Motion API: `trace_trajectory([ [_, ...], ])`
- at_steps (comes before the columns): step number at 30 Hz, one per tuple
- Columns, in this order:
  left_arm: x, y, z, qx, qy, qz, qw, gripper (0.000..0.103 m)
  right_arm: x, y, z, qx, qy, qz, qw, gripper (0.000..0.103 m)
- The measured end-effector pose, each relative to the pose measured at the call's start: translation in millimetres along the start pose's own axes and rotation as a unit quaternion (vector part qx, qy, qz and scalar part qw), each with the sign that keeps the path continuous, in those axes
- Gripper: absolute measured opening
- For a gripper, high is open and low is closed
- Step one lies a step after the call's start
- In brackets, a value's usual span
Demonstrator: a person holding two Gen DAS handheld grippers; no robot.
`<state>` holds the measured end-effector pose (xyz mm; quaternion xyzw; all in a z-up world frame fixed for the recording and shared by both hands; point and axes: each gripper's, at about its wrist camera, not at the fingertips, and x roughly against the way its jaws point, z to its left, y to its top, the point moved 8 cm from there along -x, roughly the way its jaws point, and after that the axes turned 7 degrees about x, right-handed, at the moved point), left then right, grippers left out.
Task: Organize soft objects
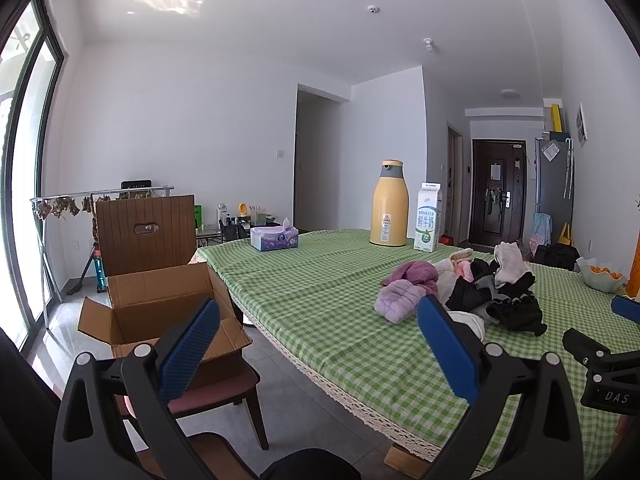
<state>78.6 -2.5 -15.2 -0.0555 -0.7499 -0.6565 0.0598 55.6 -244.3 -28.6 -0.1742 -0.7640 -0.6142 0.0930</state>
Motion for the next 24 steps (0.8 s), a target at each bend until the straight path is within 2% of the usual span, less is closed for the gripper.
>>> trace_trajectory([
  [10, -2.6, -1.5, -1.7, 0.0, -0.003, -0.001, 1.0, 0.096, -1.8, 0.2, 1.1, -0.001, 0.003, 0.0, 1.0, 0.096],
  [16, -6.8, -0.1, -4.7, -0.019, -0.005, 0.005, 0.9998, 0.096, -4.4, 2.3, -0.7, -0.002, 0.001, 0.0, 1.0, 0.096],
  [21, -17.2, -0.9, -10.3, -0.046, -0.01, 0.006, 0.9989, 0.096, -14.1, 3.6, -0.4, -0.002, 0.0, 0.007, 1.0, 0.096],
  [24, -29.8, -4.3, -13.9, -0.035, -0.022, 0.018, 0.999, 0.096, -24.8, 3.5, -0.9, -0.001, -0.001, 0.016, 1.0, 0.096],
])
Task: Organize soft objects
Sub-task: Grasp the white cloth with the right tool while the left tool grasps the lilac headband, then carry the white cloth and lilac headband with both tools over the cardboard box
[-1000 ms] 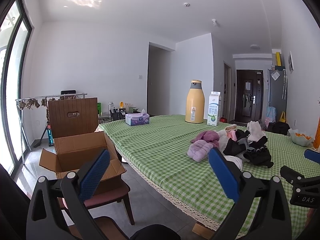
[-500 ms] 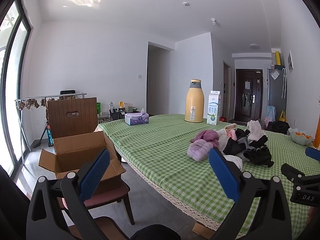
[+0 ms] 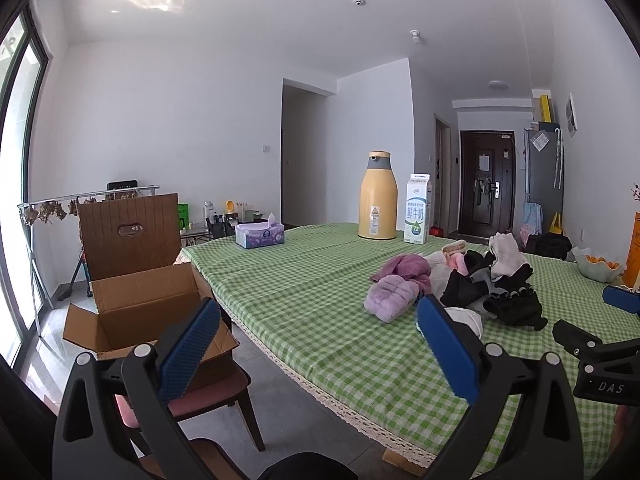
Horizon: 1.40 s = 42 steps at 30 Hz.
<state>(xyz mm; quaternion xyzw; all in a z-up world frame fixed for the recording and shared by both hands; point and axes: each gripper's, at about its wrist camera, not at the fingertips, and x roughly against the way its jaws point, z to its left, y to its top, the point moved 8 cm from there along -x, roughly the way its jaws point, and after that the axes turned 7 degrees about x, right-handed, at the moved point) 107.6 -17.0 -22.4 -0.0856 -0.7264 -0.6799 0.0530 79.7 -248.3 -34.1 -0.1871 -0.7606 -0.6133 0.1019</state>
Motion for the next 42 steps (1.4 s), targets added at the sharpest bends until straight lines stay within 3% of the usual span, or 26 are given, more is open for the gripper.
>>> trace_trajectory([
  [7, -36.2, 3.0, -18.2, 0.0, -0.037, 0.007, 0.9993, 0.096, -36.0, 3.6, -10.6, -0.034, 0.009, 0.036, 0.999, 0.096],
  [14, -94.2, -2.3, -27.8, -0.002, -0.038, 0.073, 0.9966, 0.096, -75.8, 8.8, -30.9, -0.071, 0.018, 0.074, 0.995, 0.096],
  [18, -134.3, -8.8, -31.0, -0.008, -0.029, 0.118, 0.9925, 0.096, -99.8, 16.5, -23.1, -0.08, 0.069, 0.093, 0.99, 0.096],
  [20, -156.4, -13.2, -26.3, -0.009, -0.013, 0.14, 0.99, 0.096, -114.5, 20.0, -8.7, -0.084, 0.116, 0.111, 0.984, 0.095],
  [23, -178.2, -16.8, -16.1, -0.007, 0.004, 0.156, 0.9877, 0.096, -138.7, 23.4, 15.7, -0.087, 0.163, 0.139, 0.973, 0.063],
  [28, -202.9, -18.0, -5.9, -0.015, 0.014, 0.175, 0.9844, 0.096, -184.3, 10.9, 44.5, -0.059, 0.163, 0.201, 0.964, 0.062],
  [30, -211.9, -20.3, -9.6, -0.009, -0.003, 0.194, 0.981, 0.096, -192.2, 7.9, 48.9, -0.069, 0.169, 0.21, 0.961, 0.06],
  [31, -215.9, -22.1, -13.8, -0.002, -0.019, 0.211, 0.9772, 0.096, -192.1, 9.6, 49.2, -0.064, 0.167, 0.207, 0.962, 0.054],
  [32, -222.7, -23.5, -21.5, 0.004, -0.04, 0.229, 0.9726, 0.096, -191.2, 10.1, 49.6, -0.06, 0.167, 0.207, 0.962, 0.027],
  [33, -225.7, -26.1, -30.1, 0.004, -0.06, 0.237, 0.9697, 0.096, -189.3, 11.5, 47.3, -0.063, 0.173, 0.207, 0.961, 0.01],
  [36, -242.4, -29.3, -61.9, -0.024, -0.109, 0.254, 0.9607, 0.096, -169.6, 26.1, 29.6, -0.075, 0.174, 0.18, 0.965, 0.01],
  [42, -273.3, -43.5, -107.6, -0.102, -0.122, 0.275, 0.9484, 0.096, -124.2, 61.2, -29.3, -0.098, 0.115, 0.115, 0.982, 0.01],
])
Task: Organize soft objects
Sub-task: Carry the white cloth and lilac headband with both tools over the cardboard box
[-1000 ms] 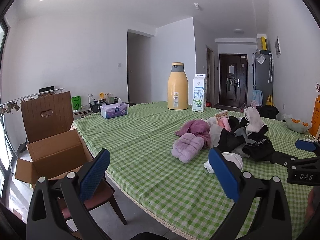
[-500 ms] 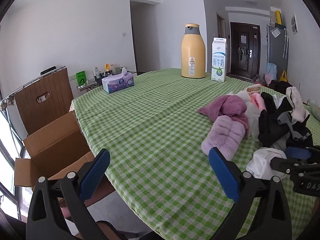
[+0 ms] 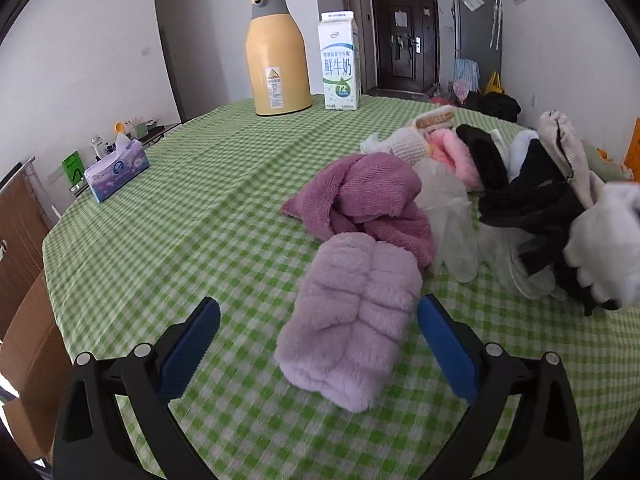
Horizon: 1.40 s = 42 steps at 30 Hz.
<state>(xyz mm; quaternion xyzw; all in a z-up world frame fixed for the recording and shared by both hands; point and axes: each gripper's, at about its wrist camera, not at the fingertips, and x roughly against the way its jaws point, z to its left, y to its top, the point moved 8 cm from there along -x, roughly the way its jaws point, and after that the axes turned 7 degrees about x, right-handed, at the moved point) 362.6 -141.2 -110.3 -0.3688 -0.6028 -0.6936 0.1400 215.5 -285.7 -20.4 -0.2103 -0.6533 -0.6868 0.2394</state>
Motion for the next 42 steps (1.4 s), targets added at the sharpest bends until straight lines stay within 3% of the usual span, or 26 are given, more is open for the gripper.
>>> trace_trajectory([
  [1, -6.2, 1.2, -3.1, -0.002, -0.007, 0.01, 0.9999, 0.096, 7.7, 3.9, -3.6, -0.001, -0.001, -0.006, 1.0, 0.01],
  [2, -8.7, 1.8, -5.4, -0.002, -0.016, 0.017, 0.9997, 0.086, 17.3, 8.2, -8.0, -0.001, -0.011, -0.017, 1.0, 0.01],
  [3, -6.3, 2.3, -5.6, 0.004, -0.024, 0.018, 0.9995, 0.074, 23.5, 11.5, -11.5, -0.001, -0.021, -0.025, 0.999, 0.01],
  [4, -5.2, 2.9, -6.8, 0.009, -0.035, 0.02, 0.9991, 0.049, 31.2, 15.4, -15.0, 0.001, -0.033, -0.035, 0.999, 0.01],
  [5, -2.8, 3.8, -6.3, 0.016, -0.043, 0.023, 0.9987, 0.035, 38.3, 18.8, -18.5, 0.003, -0.044, -0.045, 0.998, 0.01],
  [7, 13.0, 9.6, -4.1, 0.029, -0.063, 0.008, 0.9975, 0.024, 46.0, 25.3, -24.3, -0.003, -0.054, -0.061, 0.997, 0.01],
  [10, 48.5, 28.6, 10.0, 0.046, -0.079, -0.041, 0.995, 0.022, 47.1, 34.2, -30.4, 0.0, -0.073, -0.07, 0.995, 0.01],
  [15, 92.9, 58.0, 49.1, 0.095, -0.075, -0.102, 0.9874, 0.022, 43.8, 51.0, -21.4, 0.016, -0.071, -0.081, 0.994, 0.01],
  [23, 127.8, 62.0, 128.3, 0.155, 0.006, -0.139, 0.9781, 0.022, -10.6, 74.5, -4.8, 0.034, -0.06, -0.051, 0.996, 0.01],
  [27, 144.8, 47.0, 187.5, 0.19, 0.059, -0.147, 0.969, 0.022, -45.3, 93.5, 32.8, 0.061, -0.031, -0.042, 0.997, 0.01],
  [30, 155.7, 29.2, 240.1, 0.219, 0.102, -0.145, 0.9594, 0.022, -68.2, 110.0, 83.0, 0.089, 0.015, -0.044, 0.995, 0.01],
  [34, 183.3, 0.1, 308.2, 0.26, 0.171, -0.147, 0.9388, 0.022, -101.7, 125.0, 168.9, 0.133, 0.094, -0.037, 0.986, 0.01],
  [39, 225.1, -50.1, 389.2, 0.31, 0.262, -0.137, 0.9034, 0.022, -142.5, 126.4, 299.6, 0.193, 0.205, -0.011, 0.959, 0.01],
  [42, 243.6, -78.2, 422.7, 0.336, 0.3, -0.126, 0.884, 0.022, -159.0, 118.4, 378.6, 0.222, 0.276, 0.014, 0.935, 0.01],
])
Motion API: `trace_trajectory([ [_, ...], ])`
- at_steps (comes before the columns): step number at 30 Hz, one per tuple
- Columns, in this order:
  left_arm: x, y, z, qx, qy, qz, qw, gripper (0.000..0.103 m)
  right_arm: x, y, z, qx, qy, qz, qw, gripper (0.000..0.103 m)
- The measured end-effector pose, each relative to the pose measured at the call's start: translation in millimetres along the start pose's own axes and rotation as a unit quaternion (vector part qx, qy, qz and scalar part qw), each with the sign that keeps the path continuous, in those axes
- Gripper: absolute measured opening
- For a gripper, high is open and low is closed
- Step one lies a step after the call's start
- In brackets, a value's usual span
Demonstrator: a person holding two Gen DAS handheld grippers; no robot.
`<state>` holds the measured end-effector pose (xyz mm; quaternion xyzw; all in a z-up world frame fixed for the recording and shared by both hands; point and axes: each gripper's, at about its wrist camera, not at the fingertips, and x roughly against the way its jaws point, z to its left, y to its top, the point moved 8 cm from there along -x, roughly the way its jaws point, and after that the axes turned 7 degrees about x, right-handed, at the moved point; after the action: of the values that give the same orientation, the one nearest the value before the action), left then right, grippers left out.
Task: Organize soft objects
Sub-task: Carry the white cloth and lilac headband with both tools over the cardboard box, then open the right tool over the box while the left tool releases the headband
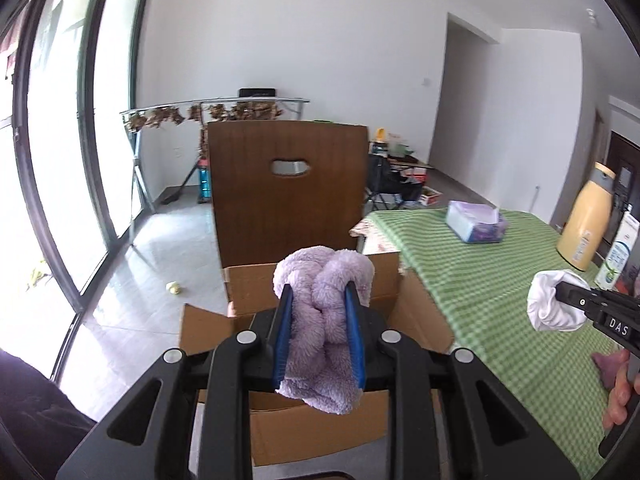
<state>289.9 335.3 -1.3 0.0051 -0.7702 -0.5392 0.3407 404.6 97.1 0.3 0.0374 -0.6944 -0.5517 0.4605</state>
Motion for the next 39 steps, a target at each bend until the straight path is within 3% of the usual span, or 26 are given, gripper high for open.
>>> trace_trajectory([
  [4, -12.8, -6.1, 38.9, 0.015, 0.02, 0.015, 0.9996, 0.022, -55.1, 19.3, 53.9, 0.045, 0.051, 0.02, 0.998, 0.01],
  [7, -34.0, -19.2, 54.0, 0.025, 0.038, 0.05, 0.9977, 0.022, -87.2, 24.9, 75.2, 0.061, 0.07, 0.04, 0.995, 0.01],
  [11, -64.2, -31.6, 57.1, 0.035, 0.031, 0.092, 0.9947, 0.022, -125.0, 27.7, 80.3, 0.059, 0.082, 0.071, 0.992, 0.01],
  [14, -90.6, -34.2, 56.1, 0.037, 0.04, 0.105, 0.993, 0.022, -169.3, 25.2, 74.5, 0.046, 0.091, 0.118, 0.988, 0.011],
  [21, -135.5, -43.4, 58.6, 0.05, 0.05, 0.146, 0.9868, 0.023, -237.2, 8.6, 59.5, 0.034, 0.076, 0.19, 0.978, 0.013],
  [22, -143.5, -47.7, 59.9, 0.056, 0.048, 0.163, 0.9839, 0.023, -241.8, 6.1, 58.1, 0.033, 0.075, 0.195, 0.977, 0.016],
  [23, -150.6, -51.3, 60.8, 0.061, 0.046, 0.173, 0.9819, 0.023, -243.7, 4.5, 57.2, 0.033, 0.074, 0.197, 0.977, 0.027],
  [24, -155.9, -53.8, 61.5, 0.064, 0.049, 0.179, 0.9806, 0.023, -247.2, 3.4, 55.2, 0.034, 0.067, 0.2, 0.977, 0.048],
  [26, -161.9, -58.0, 61.6, 0.058, 0.055, 0.185, 0.9795, 0.023, -247.5, 5.7, 52.8, 0.034, 0.057, 0.194, 0.979, 0.063],
  [34, -185.0, -60.0, 69.2, 0.057, 0.076, 0.209, 0.9733, 0.025, -232.4, 27.5, 56.2, 0.046, 0.063, 0.158, 0.984, 0.063],
  [37, -197.2, -60.3, 75.5, 0.064, 0.086, 0.226, 0.9681, 0.032, -222.0, 31.0, 55.3, 0.049, 0.064, 0.148, 0.986, 0.064],
  [38, -201.6, -60.2, 77.3, 0.063, 0.09, 0.234, 0.966, 0.042, -220.0, 31.0, 55.3, 0.051, 0.064, 0.146, 0.986, 0.064],
  [39, -204.8, -60.2, 78.1, 0.06, 0.094, 0.242, 0.964, 0.044, -217.2, 31.4, 54.8, 0.052, 0.064, 0.144, 0.986, 0.064],
])
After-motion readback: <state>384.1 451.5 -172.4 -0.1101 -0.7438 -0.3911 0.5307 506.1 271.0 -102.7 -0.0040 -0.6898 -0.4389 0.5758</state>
